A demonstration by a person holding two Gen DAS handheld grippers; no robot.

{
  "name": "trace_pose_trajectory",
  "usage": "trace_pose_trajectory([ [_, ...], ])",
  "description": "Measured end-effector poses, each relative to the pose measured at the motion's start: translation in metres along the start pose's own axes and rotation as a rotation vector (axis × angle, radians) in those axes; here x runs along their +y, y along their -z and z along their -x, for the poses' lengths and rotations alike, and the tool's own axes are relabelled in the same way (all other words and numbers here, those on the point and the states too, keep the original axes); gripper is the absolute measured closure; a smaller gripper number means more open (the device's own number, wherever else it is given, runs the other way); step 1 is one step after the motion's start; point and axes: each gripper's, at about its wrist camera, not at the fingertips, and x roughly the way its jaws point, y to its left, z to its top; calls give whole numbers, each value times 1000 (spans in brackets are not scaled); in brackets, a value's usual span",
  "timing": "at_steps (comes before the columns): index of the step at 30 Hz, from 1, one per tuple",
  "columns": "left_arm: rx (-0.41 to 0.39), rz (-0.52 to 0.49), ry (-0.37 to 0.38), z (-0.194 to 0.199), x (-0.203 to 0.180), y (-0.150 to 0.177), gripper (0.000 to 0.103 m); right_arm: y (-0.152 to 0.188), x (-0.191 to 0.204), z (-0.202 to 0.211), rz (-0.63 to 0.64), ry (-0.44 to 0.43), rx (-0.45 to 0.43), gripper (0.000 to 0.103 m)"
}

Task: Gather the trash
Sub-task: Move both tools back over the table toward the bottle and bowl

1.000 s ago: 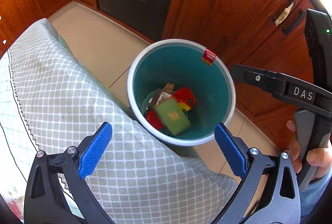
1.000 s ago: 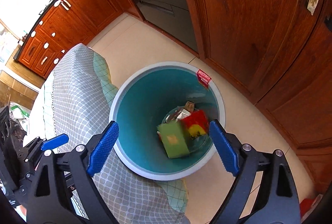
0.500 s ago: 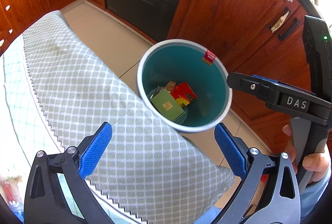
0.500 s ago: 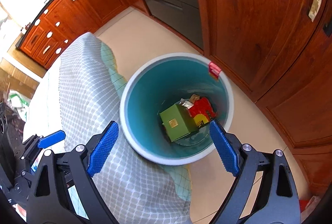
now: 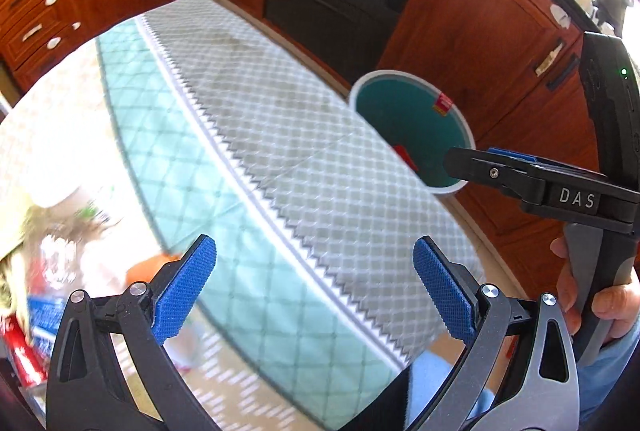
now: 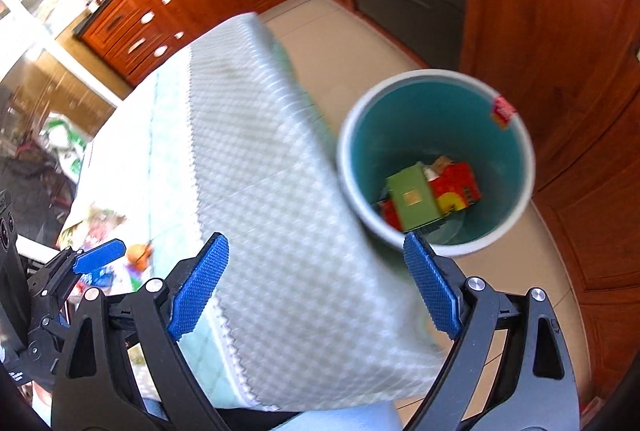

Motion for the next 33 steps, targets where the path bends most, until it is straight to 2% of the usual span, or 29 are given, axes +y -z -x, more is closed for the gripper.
trace_pose_trajectory([
  [8, -51, 50, -86, 45, 58, 41, 4, 23, 75, -4, 111, -61, 37, 18],
  [13, -80, 126, -152, 70, 105, 65, 4, 39, 115, -14, 187, -111, 63, 18],
  [17, -87, 179, -196, 71, 140, 80, 4, 47, 139, -29, 223, -132, 91, 18],
  [20, -83, 223, -194, 71, 159, 92, 4, 52, 152, -43, 239, -139, 125, 18],
  [24, -72, 251, -190, 67, 172, 98, 4, 57, 165, -58, 254, -144, 160, 18],
  [33, -61, 229, -190, 58, 173, 95, 4, 56, 174, -70, 267, -148, 185, 20],
])
